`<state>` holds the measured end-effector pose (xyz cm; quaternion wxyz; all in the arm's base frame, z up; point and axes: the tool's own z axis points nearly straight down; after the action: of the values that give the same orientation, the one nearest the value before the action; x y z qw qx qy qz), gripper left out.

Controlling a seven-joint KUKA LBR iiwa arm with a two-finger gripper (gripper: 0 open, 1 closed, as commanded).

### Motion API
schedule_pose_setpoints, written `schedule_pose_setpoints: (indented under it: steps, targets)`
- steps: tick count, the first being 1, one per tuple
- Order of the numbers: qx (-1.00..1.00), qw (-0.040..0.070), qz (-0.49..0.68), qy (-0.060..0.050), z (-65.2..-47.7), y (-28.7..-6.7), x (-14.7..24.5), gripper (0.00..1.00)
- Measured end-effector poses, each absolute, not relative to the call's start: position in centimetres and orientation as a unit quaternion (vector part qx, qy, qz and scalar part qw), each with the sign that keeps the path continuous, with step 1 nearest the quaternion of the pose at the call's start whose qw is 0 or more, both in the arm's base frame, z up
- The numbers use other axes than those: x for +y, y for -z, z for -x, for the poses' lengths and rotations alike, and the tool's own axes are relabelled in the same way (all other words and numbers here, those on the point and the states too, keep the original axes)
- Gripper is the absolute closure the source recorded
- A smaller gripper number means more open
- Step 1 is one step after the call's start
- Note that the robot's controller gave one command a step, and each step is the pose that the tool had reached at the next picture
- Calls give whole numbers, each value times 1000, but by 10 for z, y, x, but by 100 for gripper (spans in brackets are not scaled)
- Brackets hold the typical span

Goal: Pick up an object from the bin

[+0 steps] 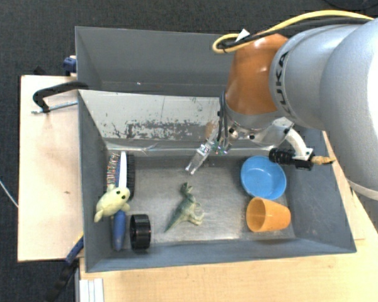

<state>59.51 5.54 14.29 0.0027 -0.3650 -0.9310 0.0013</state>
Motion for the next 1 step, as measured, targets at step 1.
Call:
schedule_pose_setpoints:
  steps: [1]
  targets:
    - [-914,1,407,0,-591,-124,15,0]
